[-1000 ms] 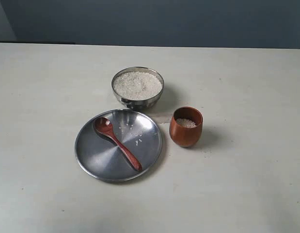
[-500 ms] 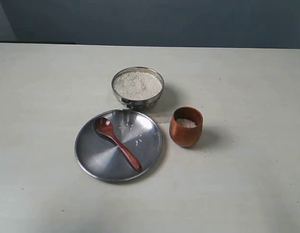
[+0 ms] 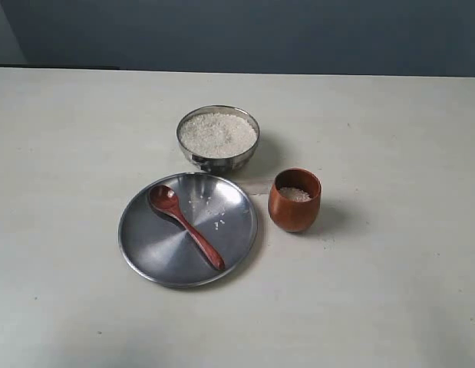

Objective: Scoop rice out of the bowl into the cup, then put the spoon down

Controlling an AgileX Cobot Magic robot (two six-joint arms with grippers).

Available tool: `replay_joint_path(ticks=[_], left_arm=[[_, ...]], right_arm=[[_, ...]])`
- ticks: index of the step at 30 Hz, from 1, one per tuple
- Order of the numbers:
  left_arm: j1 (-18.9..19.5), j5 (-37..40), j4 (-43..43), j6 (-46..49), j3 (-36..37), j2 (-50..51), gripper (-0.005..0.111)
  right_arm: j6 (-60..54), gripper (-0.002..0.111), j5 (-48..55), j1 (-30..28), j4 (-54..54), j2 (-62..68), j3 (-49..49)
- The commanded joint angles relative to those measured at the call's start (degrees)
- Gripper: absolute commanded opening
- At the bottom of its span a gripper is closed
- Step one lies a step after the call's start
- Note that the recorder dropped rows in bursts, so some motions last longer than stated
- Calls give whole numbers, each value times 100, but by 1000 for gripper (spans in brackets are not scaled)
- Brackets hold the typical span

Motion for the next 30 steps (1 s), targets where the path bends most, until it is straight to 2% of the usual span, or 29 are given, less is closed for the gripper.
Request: replay_joint_path(ticks=[1, 8, 12, 24, 30], left_arm=[[7, 78, 221, -440, 23, -37, 0], [7, 78, 253, -440, 37, -37, 0], [7, 87, 250, -760, 126, -37, 0], [7, 91, 236, -703, 126, -37, 0], [7, -36, 249, -380, 126, -37, 0]], right_arm=[[-1, 0, -73, -33, -31, -19, 29], [-1, 0, -73, -33, -31, -19, 29], [-1, 0, -73, -33, -31, -19, 29], [-1, 0, -73, -33, -31, -19, 29], [-1, 0, -73, -33, -31, -19, 29]])
